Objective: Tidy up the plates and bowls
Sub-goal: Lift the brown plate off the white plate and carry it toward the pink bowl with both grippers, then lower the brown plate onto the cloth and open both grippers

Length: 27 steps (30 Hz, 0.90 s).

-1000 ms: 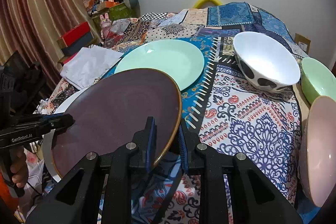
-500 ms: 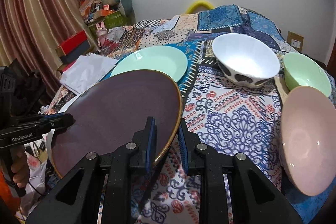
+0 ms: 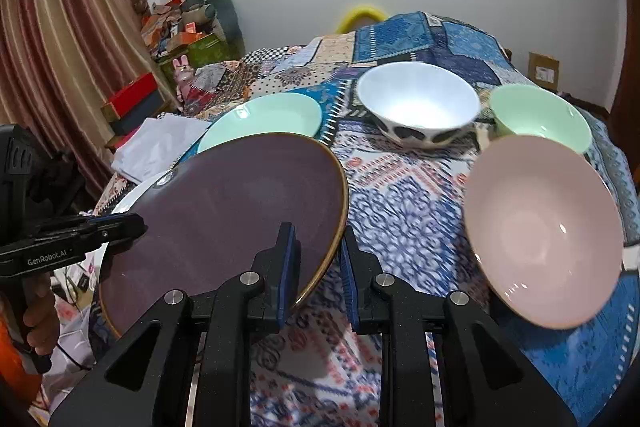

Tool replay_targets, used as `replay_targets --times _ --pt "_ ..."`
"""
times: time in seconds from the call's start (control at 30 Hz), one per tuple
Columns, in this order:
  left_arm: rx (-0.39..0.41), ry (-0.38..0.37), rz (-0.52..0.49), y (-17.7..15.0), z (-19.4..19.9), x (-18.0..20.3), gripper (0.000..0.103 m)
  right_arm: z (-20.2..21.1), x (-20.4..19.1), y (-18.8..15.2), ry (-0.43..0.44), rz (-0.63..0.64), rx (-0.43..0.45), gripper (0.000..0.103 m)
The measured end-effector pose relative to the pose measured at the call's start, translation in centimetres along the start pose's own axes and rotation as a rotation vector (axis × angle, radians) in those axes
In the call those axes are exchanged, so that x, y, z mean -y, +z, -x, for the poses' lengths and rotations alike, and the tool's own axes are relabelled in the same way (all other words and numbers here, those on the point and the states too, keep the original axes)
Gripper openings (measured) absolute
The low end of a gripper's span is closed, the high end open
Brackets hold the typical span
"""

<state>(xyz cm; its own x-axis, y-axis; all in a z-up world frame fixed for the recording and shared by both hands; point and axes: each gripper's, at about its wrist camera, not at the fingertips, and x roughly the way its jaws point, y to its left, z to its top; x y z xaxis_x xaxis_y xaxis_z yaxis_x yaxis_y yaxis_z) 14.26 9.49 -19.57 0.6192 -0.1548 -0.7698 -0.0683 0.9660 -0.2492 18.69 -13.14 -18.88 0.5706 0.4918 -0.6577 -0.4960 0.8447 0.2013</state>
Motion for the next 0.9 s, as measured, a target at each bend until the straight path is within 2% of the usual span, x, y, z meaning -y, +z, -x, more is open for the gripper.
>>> replay_targets --times 0.43,0.6,0.9 --pt "-0.073 -0.030 -0.059 -1.6 -2.4 4.0 0.022 1.4 3.5 -2.7 -0.029 -0.086 -0.038 0.020" --pt "-0.134 -0.040 -0.054 -2.0 -4.4 4.5 0.022 1.0 4.4 -3.4 -0.041 -0.101 -0.060 0.020" --pt "-0.141 -0.019 -0.105 -2.3 -5.3 5.7 0.022 0.4 5.8 -4.1 -0.055 -0.135 -0.086 0.020"
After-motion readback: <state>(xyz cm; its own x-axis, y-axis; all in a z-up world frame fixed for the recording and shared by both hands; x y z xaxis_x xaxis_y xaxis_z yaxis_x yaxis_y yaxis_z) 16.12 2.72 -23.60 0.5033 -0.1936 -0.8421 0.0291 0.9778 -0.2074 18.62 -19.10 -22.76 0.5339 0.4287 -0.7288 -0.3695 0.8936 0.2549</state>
